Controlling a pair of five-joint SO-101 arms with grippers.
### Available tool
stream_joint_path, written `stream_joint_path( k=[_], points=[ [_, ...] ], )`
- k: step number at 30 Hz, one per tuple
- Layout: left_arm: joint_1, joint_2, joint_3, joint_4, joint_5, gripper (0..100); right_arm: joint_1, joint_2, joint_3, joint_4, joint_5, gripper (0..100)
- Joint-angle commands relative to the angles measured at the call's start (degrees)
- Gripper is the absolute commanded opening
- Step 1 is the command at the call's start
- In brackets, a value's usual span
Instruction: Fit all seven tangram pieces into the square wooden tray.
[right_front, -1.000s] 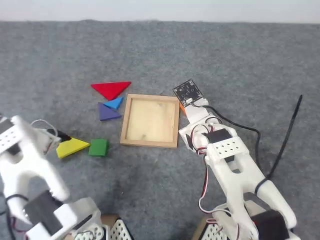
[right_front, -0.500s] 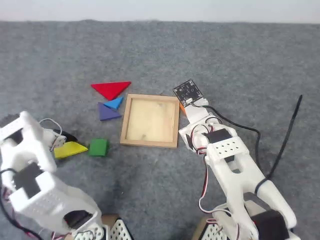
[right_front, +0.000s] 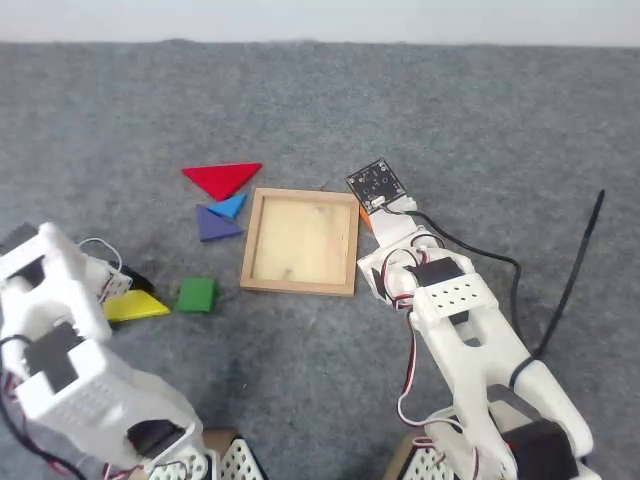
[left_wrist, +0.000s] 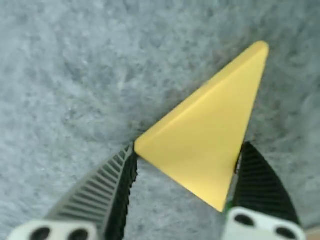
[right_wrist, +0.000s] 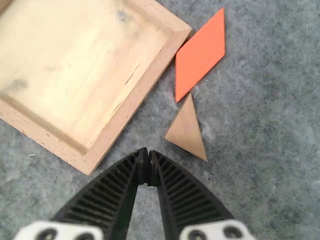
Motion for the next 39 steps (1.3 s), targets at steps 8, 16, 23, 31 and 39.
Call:
stream_joint_path(
  k=[8,16,23,31,39],
  points=[
    [0.18,0.18,-1.63,-0.18,-5.98,24,0.75,-0.92,-2.37,-0.92,-0.18,1.3],
    [-0.09,-0.70,-3.91,3.25,-13.54,22,0.75,-0.92,-2.37,-0.84,-0.09,1.3],
    [-2.90,-1.67,-14.02,12.13,-31.65,31,0.75,-0.92,-2.37,-0.84,-0.09,1.3],
    [-5.10,-1.49,-13.49,6.42,-42.37,32,0.75,-0.92,-2.37,-0.75,-0.09,1.3],
    [-3.78,-1.58,-5.49,-1.05,-41.67,32,0.75,-0.92,-2.37,-0.75,-0.09,1.3]
  ],
)
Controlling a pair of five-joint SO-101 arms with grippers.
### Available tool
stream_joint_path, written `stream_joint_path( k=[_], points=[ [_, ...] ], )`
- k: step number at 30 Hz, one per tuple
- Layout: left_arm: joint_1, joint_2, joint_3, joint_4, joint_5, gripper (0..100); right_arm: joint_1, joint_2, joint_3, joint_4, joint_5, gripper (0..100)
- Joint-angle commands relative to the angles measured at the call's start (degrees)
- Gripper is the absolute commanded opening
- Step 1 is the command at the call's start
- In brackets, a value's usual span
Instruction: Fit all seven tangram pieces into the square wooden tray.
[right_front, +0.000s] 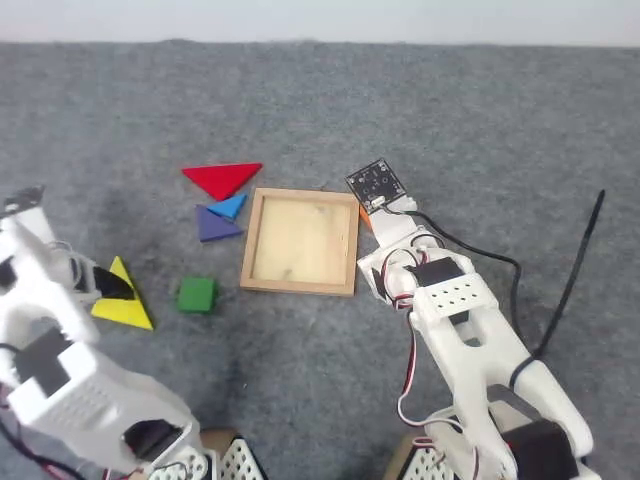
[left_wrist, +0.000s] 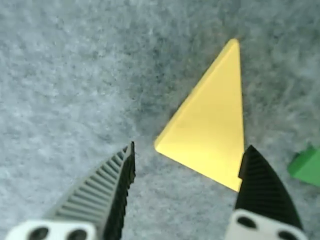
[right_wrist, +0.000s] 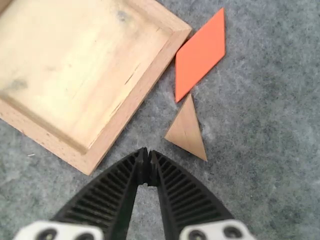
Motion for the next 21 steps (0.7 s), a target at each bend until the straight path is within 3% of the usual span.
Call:
stream_joint_path(
  k=[1,7,21],
  points=[
    [0.97,-1.76,2.24,-3.16,1.05,32,0.75,-0.92,-2.37,-0.75,-0.09,1.3],
    [1.14,-1.85,3.91,-4.66,8.53,32,0.75,-0.92,-2.37,-0.84,-0.09,1.3],
    [3.25,-1.67,7.34,-8.26,8.88,32,0.75,-0.92,-2.37,-0.92,-0.09,1.3]
  ],
)
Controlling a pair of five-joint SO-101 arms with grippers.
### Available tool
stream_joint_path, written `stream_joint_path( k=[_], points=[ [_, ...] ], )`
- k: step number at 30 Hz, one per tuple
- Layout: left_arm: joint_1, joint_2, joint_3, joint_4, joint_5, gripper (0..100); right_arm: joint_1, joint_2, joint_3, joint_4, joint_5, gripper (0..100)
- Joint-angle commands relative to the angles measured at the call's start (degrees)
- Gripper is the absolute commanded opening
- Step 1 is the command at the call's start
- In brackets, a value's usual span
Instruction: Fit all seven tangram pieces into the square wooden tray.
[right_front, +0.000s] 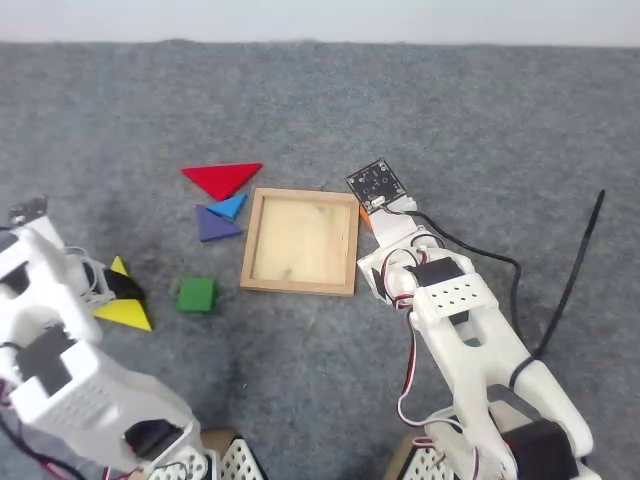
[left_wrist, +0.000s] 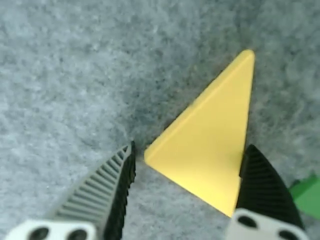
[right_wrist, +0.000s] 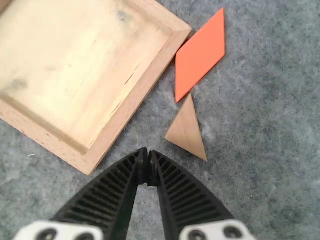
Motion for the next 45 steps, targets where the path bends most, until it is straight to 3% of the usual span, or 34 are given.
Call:
stream_joint_path(
  k=[1,18,23,29,34,45],
  points=[
    [2.29,-1.85,1.89,-1.76,0.62,32,0.75,-0.92,-2.29,-0.92,-0.09,1.3],
    [2.37,-2.20,1.80,-1.85,-0.09,28,0.75,-0.92,-2.29,-0.66,-0.09,1.3],
    [2.20,-1.76,-0.57,1.05,-8.26,31,0.75,-0.92,-2.29,-0.66,-0.09,1.3],
    [2.46,-1.58,-3.91,1.85,-10.37,34,0.75,-0.92,-2.29,-0.66,-0.09,1.3],
    [2.73,-1.58,-4.26,1.85,-16.35,34,0.75,-0.92,-2.29,-0.66,-0.09,1.3],
    [2.64,-1.58,1.71,-2.99,-17.23,34,0.75,-0.92,-2.29,-0.66,-0.09,1.3]
  ],
)
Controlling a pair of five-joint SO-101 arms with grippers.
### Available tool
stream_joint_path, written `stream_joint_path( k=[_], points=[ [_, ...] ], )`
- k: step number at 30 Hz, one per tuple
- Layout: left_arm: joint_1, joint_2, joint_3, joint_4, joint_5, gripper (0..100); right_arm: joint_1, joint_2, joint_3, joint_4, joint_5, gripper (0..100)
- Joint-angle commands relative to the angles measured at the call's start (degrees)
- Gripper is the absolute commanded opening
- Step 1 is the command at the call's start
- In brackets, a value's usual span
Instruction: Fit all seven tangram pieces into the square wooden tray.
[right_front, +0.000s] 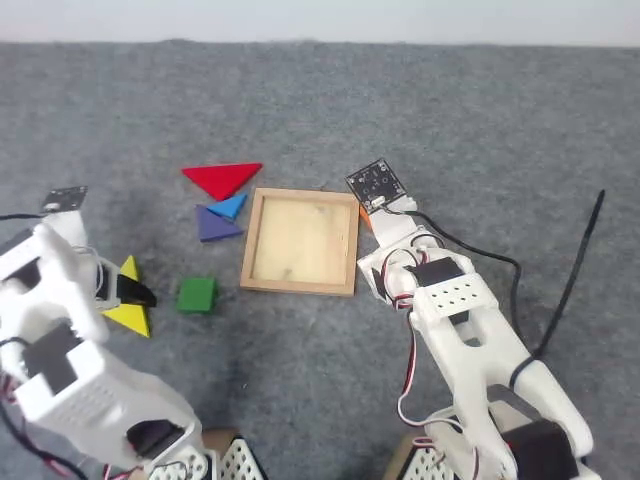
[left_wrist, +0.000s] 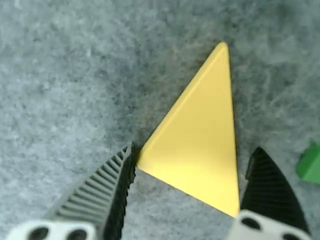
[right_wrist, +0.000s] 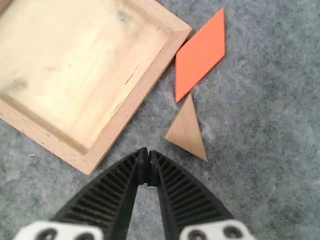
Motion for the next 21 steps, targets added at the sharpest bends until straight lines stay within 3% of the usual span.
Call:
stream_joint_path(
  k=[1,21],
  points=[
    [0.26,-1.14,0.40,-0.70,-0.62,34,0.75,-0.92,-2.29,-0.66,-0.09,1.3],
    [0.70,-1.49,0.48,0.44,-0.70,22,0.75,-0.92,-2.29,-0.66,-0.09,1.3]
  ],
)
